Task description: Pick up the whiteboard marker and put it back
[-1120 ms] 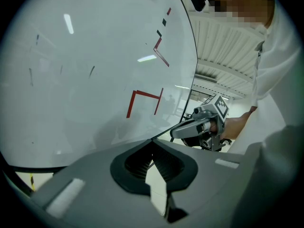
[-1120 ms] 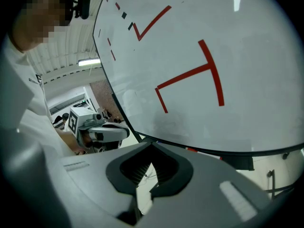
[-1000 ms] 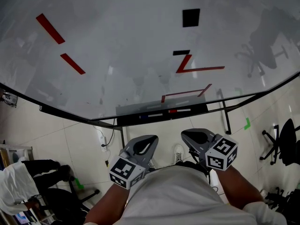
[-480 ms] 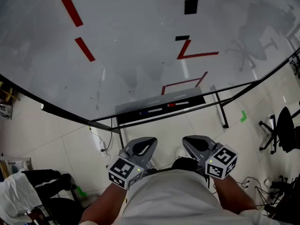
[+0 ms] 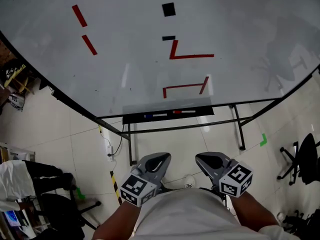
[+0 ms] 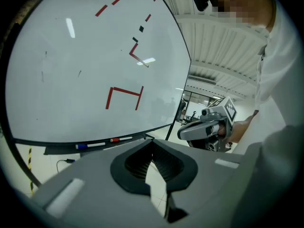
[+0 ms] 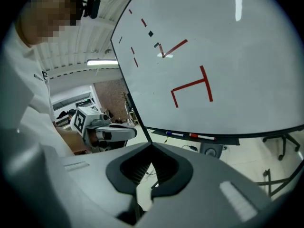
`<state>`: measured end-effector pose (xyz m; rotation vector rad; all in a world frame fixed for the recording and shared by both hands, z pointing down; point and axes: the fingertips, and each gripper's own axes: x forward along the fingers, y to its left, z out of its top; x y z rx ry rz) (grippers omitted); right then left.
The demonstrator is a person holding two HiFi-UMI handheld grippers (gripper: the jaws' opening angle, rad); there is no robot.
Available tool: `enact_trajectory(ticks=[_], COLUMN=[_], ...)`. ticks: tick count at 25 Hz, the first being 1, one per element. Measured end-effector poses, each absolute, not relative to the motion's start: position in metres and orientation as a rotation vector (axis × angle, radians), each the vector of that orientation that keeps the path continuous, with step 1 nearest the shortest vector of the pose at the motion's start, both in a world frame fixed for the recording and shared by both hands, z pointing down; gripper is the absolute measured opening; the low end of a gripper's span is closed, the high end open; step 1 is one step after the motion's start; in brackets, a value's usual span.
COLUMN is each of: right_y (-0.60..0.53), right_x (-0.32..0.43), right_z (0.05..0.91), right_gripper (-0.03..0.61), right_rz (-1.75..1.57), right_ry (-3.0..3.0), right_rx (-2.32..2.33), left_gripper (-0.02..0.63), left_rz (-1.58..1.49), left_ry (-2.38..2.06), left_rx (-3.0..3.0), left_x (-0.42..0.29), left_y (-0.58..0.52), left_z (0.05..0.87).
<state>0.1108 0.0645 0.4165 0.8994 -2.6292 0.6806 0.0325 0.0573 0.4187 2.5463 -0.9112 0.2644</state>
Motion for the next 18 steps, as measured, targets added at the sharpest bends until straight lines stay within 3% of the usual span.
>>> enact_trajectory(ticks=[6,18], right_y=[0.096,0.115], right_x=[0.145,0.142], right_z=[0.416,0.415], right_gripper=[0.002,0.002], right_rz=[0.689,0.742], right_ry=[-2.689,-2.7], right_rx=[0.819,0.87], left_gripper=[0.017,0.017], left_rz=[0.29,0.387], left_ry=[-1.014,-0.973], left_rx=[2.492,2.52], left_x=[0.068,0.054], left_y=[0.103,0.128], left_z=[0.425,0.42])
